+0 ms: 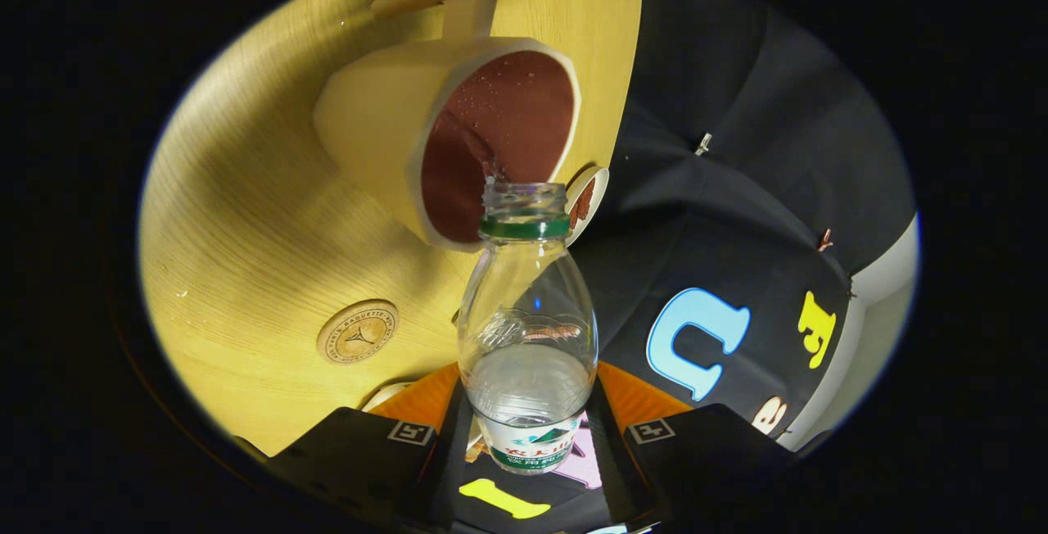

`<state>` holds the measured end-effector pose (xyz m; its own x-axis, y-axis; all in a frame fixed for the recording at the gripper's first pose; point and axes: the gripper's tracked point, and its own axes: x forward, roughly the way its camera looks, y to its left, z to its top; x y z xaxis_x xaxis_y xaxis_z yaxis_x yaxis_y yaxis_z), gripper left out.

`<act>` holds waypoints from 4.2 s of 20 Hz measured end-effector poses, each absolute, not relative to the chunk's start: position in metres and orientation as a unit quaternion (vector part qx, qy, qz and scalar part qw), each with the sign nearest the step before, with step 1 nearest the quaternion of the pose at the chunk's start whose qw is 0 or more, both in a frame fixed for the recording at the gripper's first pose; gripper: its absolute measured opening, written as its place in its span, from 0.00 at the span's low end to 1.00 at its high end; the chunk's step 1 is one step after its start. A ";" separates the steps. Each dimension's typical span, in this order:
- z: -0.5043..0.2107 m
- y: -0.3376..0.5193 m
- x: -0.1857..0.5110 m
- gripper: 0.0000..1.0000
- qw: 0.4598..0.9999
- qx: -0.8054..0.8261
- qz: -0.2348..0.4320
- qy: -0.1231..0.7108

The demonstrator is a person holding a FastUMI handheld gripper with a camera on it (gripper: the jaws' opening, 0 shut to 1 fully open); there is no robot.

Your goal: Take the bottle from table, then pour the juice into the cup, finally place the bottle on the coaster

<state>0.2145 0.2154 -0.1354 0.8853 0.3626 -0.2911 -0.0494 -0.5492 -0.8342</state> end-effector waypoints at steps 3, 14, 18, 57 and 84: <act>-0.133 0.218 0.215 0.70 0.456 -0.856 0.222 -0.099; -0.129 0.228 0.219 0.70 0.412 -0.874 0.226 -0.126; -0.128 0.230 0.217 0.70 0.398 -0.879 0.227 -0.134; -0.005 0.165 0.194 0.71 0.720 -0.681 0.133 -0.021; -0.100 0.140 0.251 0.71 0.979 -0.016 0.152 0.137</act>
